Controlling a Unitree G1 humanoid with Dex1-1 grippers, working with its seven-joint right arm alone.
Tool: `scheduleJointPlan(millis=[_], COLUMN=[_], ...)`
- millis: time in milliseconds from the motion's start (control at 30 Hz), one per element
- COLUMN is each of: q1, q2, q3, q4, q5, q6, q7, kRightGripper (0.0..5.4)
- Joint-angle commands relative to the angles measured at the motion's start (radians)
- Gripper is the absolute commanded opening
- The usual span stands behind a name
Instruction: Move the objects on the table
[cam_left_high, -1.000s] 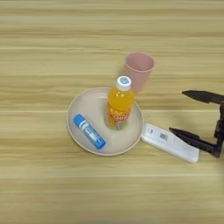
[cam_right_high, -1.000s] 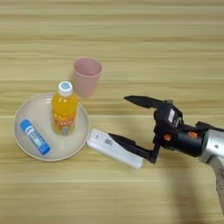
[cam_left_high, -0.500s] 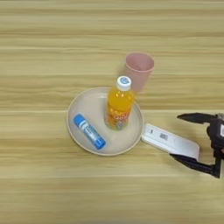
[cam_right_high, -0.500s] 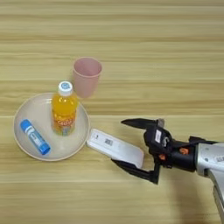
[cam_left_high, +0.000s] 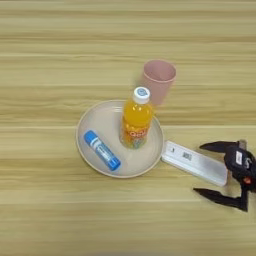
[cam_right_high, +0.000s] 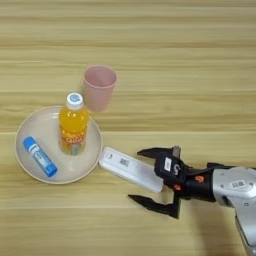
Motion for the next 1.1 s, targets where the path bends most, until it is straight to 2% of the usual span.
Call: scheduleJointPlan(millis=[33, 367, 600, 1100], q1=[-0.066, -0.149, -0.183, -0.180], q2=[-0.046, -0.025, -0.010, -0.014], q3=[0.002, 0.065, 0.093, 0.127], q4=[-0.020, 0.053, 0.087, 0.098], q5=[-0.002, -0.016, -0.023, 0.013], q6=[0.030, 0.118, 0.136, 0.198], q7=[-0.034, -0.042, -0.056, -0.025], kRightGripper=[5.37, 5.37, 4.70, 3.11])
